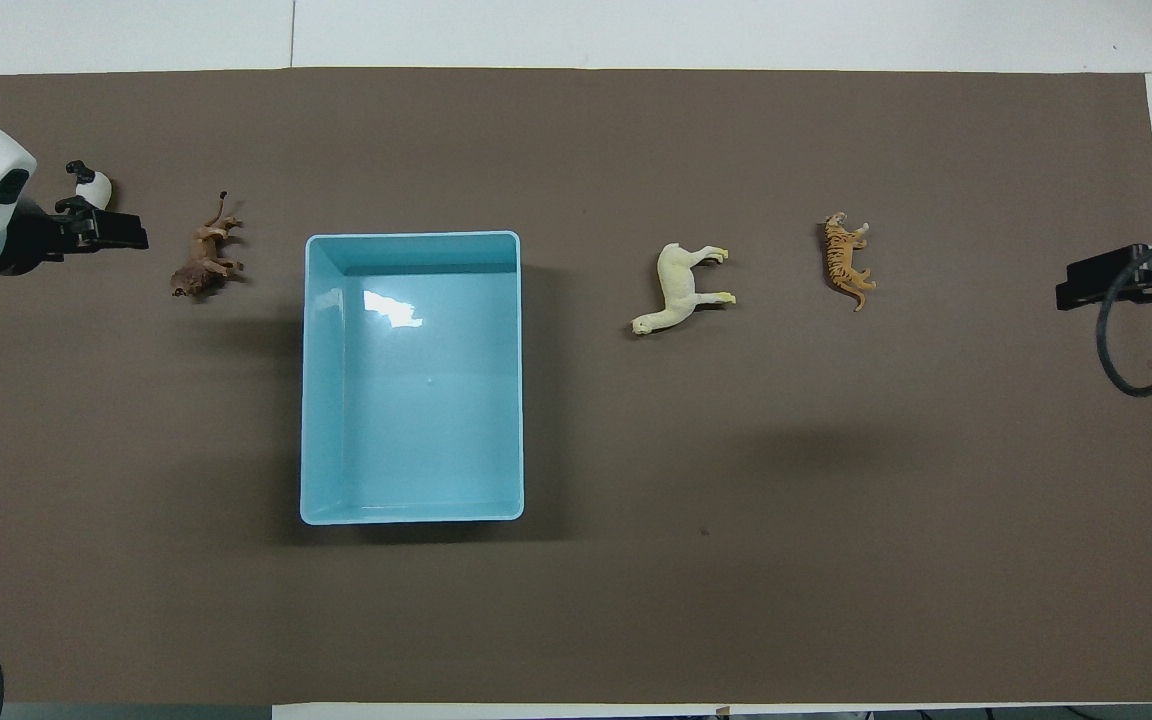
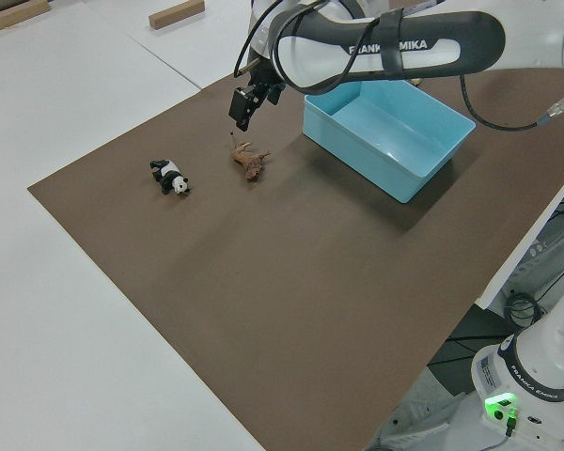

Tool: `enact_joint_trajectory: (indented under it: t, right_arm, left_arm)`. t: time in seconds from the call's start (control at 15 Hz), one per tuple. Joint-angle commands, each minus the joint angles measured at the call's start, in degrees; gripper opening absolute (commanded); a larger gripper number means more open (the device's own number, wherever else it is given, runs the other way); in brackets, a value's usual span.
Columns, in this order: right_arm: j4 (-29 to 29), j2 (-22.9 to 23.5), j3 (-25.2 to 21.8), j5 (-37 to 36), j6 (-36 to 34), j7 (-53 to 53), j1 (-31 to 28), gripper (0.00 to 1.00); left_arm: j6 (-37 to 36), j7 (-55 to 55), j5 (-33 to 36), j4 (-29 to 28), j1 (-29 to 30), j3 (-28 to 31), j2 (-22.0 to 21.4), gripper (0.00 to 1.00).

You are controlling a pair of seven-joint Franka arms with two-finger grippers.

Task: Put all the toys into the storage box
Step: 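Grasp the brown horse with the left gripper while the right gripper reaches the orange toy, then carry the brown horse into the blue box with the left gripper and release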

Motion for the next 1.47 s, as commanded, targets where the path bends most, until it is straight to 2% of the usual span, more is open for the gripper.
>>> enact_joint_trajectory:
  t: [0.0, 0.13, 0.27, 0.47, 0.67, 0.73, 0.8, 0.93, 1.0, 1.07, 1.13, 1.27, 1.4]
  right_arm:
    - [0.3, 6.5, 0.3, 1.8, 5.5, 1.9, 1.9, 1.00]
    - [0.2, 10.6, 0.3, 0.7, 10.7, 2.1, 3.1, 1.00]
    - [0.0, 13.9, 0.3, 0.4, 15.9, 0.9, 3.7, 1.00]
    - [0.1, 17.4, 0.3, 0.4, 19.9, -2.0, 4.4, 0.89]
    - [0.1, 20.6, 0.3, 0.3, 23.5, -2.4, 4.4, 0.91]
    - [0.1, 21.7, 0.3, 0.1, 24.7, -2.5, 4.4, 0.95]
    - [0.3, 22.5, 0.3, 0.1, 26.0, -2.5, 4.5, 1.00]
    - [0.5, 24.1, 0.2, 0.2, 27.1, -2.4, 6.5, 1.00]
    - [0.8, 25.1, 0.2, 0.2, 27.8, -2.4, 7.0, 1.00]
    - [0.8, 25.8, 0.2, -0.1, 29.3, -2.4, 7.2, 1.00]
    - [0.6, 26.2, 0.2, -0.3, 29.9, -2.3, 7.2, 1.00]
    - [0.4, 26.4, 0.2, -0.7, 29.8, -2.4, 6.8, 1.00]
    - [0.2, 26.6, 0.2, -1.3, 30.0, -2.3, 7.2, 1.00]
  left_arm:
    - [7.0, -0.5, 0.7, -0.6, -2.4, -0.3, 5.8, 1.00]
    - [9.8, -0.7, 0.7, -0.8, -2.7, -0.3, 7.9, 1.00]
    - [10.4, -0.5, 0.9, -2.4, -3.0, -0.2, 8.2, 1.00]
    - [11.8, -0.5, 5.0, -3.6, -3.0, -0.1, 8.6, 1.00]
    - [12.3, -0.8, 5.2, -4.2, -3.1, -0.1, 8.9, 1.00]
    - [12.2, -1.0, 5.2, -4.3, -3.1, -0.1, 8.9, 0.93]
    - [12.0, -3.4, 5.2, -4.1, -3.1, -0.1, 8.9, 0.67]
    - [11.8, -8.4, 5.2, -3.2, -3.6, -0.2, 9.3, 0.20]
    - [11.2, -9.1, 5.1, -2.2, -3.7, -0.2, 9.5, 0.05]
    - [9.8, -9.2, 4.9, -1.5, -3.7, -0.2, 9.6, 0.00]
    - [7.5, -9.4, 4.7, 0.7, -3.7, -0.3, 9.8, 0.00]
    - [-2.0, -10.1, 4.6, 8.5, -4.1, -0.4, 11.1, 0.00]
    - [-11.9, -11.1, 3.7, 14.6, -4.7, -0.6, 10.5, 0.00]
